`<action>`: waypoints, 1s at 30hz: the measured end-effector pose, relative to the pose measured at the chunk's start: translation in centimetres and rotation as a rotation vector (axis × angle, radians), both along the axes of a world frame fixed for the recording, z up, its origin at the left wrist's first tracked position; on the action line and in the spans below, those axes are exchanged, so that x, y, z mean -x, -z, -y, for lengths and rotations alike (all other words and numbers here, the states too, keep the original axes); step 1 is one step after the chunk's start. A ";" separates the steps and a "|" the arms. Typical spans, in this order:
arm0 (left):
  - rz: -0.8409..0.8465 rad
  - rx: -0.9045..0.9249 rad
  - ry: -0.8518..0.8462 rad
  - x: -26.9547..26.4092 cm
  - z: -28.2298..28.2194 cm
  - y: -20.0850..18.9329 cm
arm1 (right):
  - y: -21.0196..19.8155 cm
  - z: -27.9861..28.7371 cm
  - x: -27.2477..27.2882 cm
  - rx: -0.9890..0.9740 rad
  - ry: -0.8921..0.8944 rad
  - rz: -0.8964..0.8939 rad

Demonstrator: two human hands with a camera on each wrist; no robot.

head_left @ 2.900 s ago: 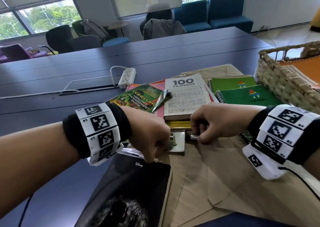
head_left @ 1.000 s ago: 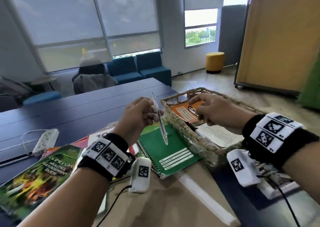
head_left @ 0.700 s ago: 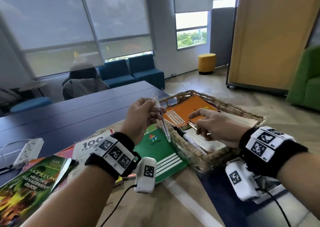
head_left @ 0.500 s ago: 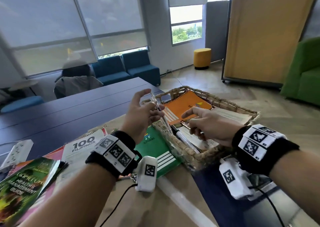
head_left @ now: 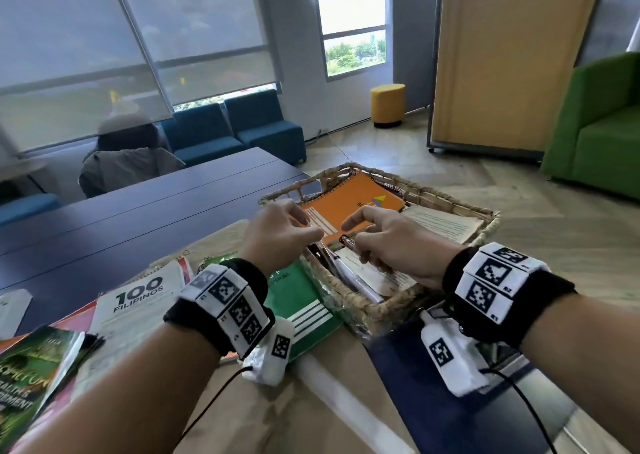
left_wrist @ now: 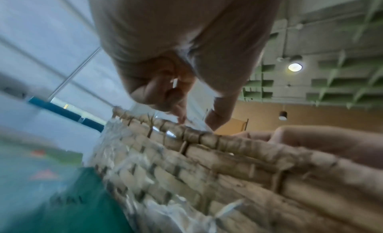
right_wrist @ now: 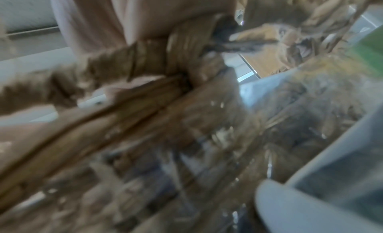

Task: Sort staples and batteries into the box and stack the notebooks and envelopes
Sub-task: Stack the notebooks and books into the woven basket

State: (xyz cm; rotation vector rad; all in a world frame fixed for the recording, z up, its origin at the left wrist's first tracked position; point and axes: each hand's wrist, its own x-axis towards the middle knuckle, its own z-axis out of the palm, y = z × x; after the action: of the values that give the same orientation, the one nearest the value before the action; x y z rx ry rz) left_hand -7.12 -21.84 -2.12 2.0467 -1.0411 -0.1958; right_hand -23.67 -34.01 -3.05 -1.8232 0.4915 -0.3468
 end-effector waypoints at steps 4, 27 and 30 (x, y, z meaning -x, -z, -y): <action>0.375 -0.265 -0.017 0.6 -0.1 -0.4 | 0.0 0.0 0.0 0.009 0.018 0.001; 0.519 -0.562 0.420 2.0 0.6 -0.5 | -0.4 0.3 -0.8 -0.072 0.170 -0.110; 0.506 -0.599 0.420 1.8 0.7 -0.6 | -0.8 0.2 -0.6 -0.191 0.152 -0.105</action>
State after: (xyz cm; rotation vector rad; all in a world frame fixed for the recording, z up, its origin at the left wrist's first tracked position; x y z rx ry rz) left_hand -8.90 -22.54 -1.51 2.4443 -1.9125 -0.2293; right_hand -23.10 -34.20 -2.24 -1.6285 0.7146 -0.2979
